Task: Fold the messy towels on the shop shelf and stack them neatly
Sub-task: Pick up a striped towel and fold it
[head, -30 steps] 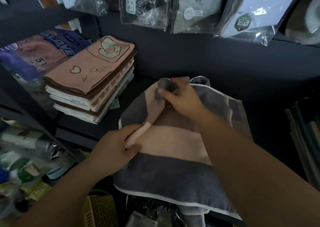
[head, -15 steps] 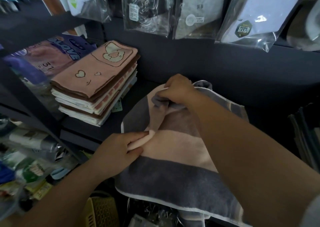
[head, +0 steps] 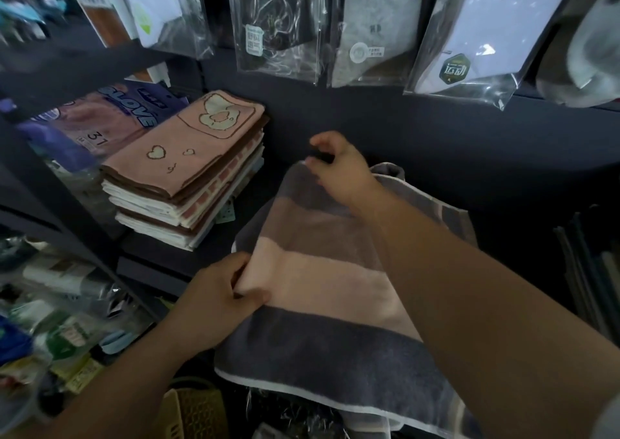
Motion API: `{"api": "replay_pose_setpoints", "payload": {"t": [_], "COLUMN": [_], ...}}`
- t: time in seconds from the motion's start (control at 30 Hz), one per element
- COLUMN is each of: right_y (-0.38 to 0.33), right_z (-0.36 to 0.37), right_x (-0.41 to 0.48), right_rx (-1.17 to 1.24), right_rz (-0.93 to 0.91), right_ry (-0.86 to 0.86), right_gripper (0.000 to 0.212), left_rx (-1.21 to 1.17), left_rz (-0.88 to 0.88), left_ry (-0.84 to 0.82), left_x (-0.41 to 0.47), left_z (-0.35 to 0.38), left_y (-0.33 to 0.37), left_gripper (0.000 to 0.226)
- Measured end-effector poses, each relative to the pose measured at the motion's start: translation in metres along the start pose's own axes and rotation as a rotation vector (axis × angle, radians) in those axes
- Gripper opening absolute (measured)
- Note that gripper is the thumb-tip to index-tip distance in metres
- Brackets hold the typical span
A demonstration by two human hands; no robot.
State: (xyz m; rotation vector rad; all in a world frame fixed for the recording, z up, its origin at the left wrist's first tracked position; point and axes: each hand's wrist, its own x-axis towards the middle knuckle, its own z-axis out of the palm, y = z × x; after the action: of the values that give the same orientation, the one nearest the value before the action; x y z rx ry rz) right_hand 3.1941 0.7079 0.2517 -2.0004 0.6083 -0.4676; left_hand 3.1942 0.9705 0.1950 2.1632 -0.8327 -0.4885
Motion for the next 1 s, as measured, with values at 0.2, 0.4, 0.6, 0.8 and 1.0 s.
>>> {"api": "replay_pose_setpoints", "payload": {"t": [0.2, 0.4, 0.6, 0.8, 1.0], "right_y": [-0.001, -0.022, -0.03, -0.021, 0.019], "right_z": [0.03, 0.054, 0.035, -0.045, -0.128], "right_x": [-0.036, -0.042, -0.044, -0.072, -0.106], "right_rx": [-0.46, -0.895, -0.699, -0.007, 0.319], "right_rz": [-0.204, -0.043, -0.061, -0.131, -0.033], "right_ry": [-0.226, -0.468, -0.346, 0.077, 0.344], "right_gripper": [0.038, 0.065, 0.071, 0.046, 0.021], "left_rx": [-0.141, -0.171, -0.269, -0.402, -0.423], "left_rz": [-0.072, -0.021, 0.051, 0.174, 0.304], "left_ry": [-0.08, -0.194, -0.204, -0.353, -0.522], "left_x": [-0.023, -0.034, -0.039, -0.036, -0.03], "left_z": [0.0, -0.002, -0.006, -0.001, 0.042], "left_y": [-0.003, 0.001, 0.029, 0.09, 0.151], "left_gripper": [0.035, 0.066, 0.066, 0.045, 0.059]}}
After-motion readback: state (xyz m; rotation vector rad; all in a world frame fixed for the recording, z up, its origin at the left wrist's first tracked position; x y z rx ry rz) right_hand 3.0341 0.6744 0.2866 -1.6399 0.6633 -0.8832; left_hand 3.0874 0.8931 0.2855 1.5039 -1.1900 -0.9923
